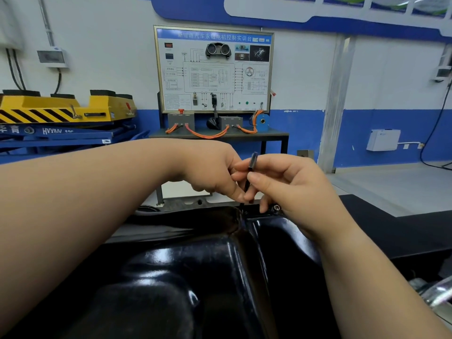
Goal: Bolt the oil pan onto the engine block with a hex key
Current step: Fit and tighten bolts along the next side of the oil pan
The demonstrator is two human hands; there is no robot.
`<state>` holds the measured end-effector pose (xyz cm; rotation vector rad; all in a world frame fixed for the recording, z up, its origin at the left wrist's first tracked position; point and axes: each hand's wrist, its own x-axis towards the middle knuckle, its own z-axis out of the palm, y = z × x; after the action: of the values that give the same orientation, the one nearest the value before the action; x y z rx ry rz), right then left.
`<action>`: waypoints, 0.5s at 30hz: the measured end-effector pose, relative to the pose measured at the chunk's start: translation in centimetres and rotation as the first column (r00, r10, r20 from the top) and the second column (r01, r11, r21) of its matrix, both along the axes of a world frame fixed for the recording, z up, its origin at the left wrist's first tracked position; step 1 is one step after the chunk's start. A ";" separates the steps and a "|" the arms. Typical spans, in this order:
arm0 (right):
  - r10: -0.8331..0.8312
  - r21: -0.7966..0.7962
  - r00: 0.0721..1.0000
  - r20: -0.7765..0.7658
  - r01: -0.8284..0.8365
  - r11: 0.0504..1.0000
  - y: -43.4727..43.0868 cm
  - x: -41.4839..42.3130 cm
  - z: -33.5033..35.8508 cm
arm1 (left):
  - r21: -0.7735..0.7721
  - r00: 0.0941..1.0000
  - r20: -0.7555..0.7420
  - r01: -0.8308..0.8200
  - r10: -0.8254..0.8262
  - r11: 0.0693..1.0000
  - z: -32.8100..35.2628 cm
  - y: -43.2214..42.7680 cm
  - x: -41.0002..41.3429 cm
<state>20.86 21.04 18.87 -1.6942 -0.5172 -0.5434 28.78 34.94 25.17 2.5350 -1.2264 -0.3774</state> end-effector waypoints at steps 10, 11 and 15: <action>-0.132 0.077 0.991 0.022 0.130 0.988 0.6 0.6 -0.3 | -0.008 1.000 0.016 0.018 -0.018 1.000 0.1 -0.2 -0.4; -0.142 0.073 0.990 0.026 0.139 0.988 0.6 0.6 -0.4 | -0.010 1.000 0.018 0.025 -0.025 1.000 0.1 -0.2 -0.4; -0.148 0.048 0.989 0.027 0.147 0.988 0.5 0.6 -0.4 | -0.017 0.999 0.031 0.032 -0.032 0.999 0.0 -0.2 -0.4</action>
<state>21.48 21.51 18.44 -1.6911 -0.4002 -0.6842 28.38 34.72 25.20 2.5178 -1.2772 -0.3349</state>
